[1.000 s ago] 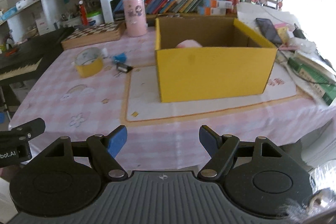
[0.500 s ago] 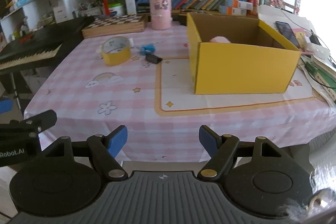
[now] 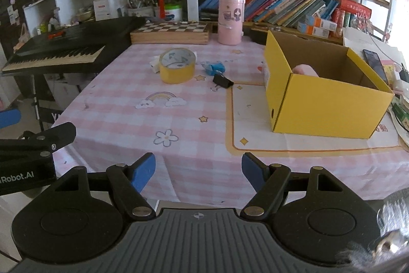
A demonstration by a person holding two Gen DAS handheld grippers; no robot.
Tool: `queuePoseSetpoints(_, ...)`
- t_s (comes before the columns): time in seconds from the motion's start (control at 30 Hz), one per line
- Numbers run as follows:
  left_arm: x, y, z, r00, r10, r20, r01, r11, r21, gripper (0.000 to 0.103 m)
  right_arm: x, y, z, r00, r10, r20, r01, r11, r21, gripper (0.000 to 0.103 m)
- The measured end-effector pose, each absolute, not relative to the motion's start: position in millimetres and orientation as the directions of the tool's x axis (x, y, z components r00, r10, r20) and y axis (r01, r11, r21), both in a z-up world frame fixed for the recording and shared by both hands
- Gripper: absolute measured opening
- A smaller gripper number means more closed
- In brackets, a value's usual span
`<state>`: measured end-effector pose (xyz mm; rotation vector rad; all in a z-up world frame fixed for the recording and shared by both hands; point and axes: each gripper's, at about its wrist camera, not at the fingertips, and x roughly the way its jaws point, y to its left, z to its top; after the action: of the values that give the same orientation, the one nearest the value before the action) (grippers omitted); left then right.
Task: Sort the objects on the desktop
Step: 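Move both tools back toward the tape roll and binder clip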
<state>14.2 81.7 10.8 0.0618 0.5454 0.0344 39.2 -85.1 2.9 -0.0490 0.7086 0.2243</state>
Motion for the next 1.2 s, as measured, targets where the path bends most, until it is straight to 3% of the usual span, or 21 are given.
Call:
queuePoseSetpoints(0.5, 38.5, 77.7, 6.4, 0.849, 0.075, -0.523, -0.007, 0.991, 0.131, 0.102, 74.2, -77.7, -3.0, 0.728, 0.212, -0.652, -0.247, 0.968, 0.039, 0.072)
queuePoseSetpoints(1.2, 166.6, 69.8, -5.9, 0.814, 0.107, -0.571, -0.042, 0.991, 0.125, 0.102, 207.6, -76.5, -17.9, 0.687, 0.203, -0.698, -0.252, 0.967, 0.032, 0.072)
